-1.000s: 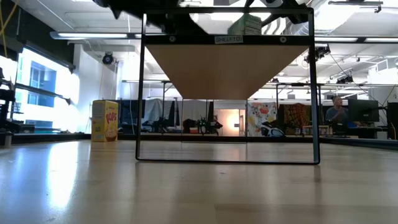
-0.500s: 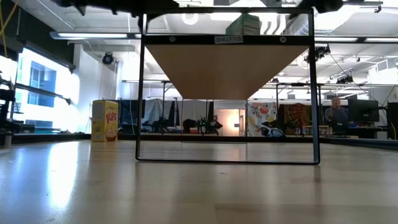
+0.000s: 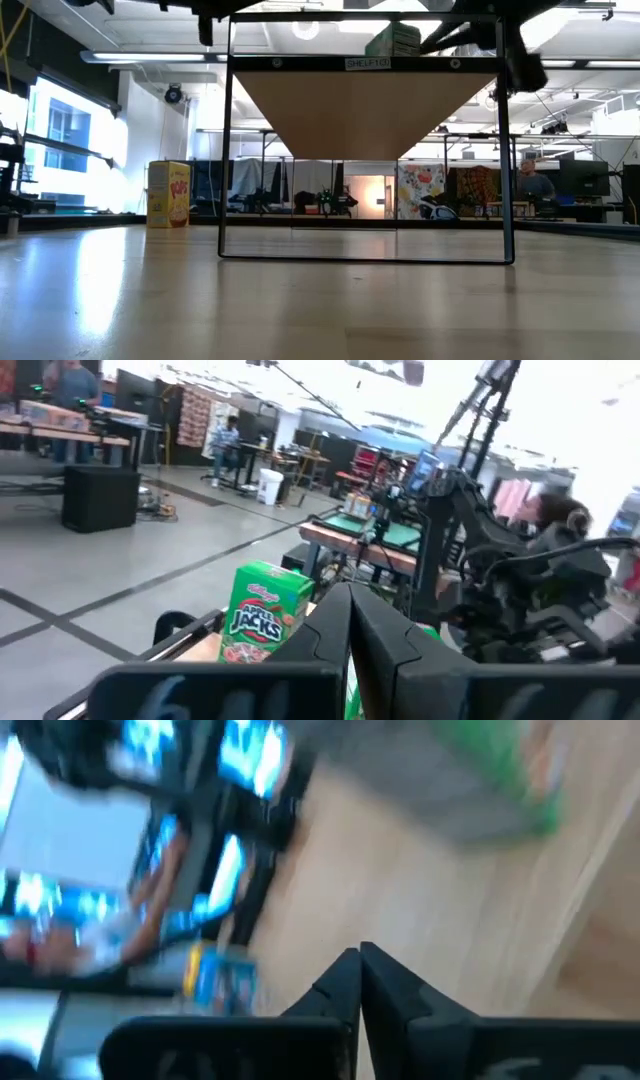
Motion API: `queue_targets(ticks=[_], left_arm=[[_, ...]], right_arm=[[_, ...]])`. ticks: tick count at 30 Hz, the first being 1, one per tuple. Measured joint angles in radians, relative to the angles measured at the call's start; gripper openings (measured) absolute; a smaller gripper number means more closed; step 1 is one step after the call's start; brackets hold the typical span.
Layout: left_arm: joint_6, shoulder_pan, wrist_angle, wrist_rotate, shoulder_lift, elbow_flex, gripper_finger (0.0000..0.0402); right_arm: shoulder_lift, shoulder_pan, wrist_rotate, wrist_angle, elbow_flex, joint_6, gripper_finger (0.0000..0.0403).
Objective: Stack cereal on shelf
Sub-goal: Put the green cereal box on the shelf
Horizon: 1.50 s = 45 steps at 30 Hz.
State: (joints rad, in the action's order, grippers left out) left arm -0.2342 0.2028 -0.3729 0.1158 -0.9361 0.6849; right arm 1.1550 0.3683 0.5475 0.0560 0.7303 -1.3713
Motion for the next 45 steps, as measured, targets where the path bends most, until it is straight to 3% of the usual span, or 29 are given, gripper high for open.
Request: queue_targets(ticks=[4, 11, 28, 45], left_arm=[[-0.001, 0.000, 0.001, 0.011, 0.000, 0.000, 0.0000], [-0.003, 0.000, 0.001, 0.029, 0.000, 0.000, 0.0000], [0.001, 0.000, 0.010, 0.048, 0.000, 0.000, 0.0000], [0.003, 0.000, 0.017, 0.048, 0.000, 0.001, 0.0000]], right_arm=[[-0.001, -0.042, 0.088, 0.011, -0.002, 0.020, 0.0001], [0.005, -0.098, 0.107, 0.064, 0.020, 0.078, 0.0000], [0.089, -0.263, -0.034, -0.096, 0.021, 0.200, 0.0000], [0.181, -0.297, 0.010, -0.234, 0.034, -0.073, 0.0000]])
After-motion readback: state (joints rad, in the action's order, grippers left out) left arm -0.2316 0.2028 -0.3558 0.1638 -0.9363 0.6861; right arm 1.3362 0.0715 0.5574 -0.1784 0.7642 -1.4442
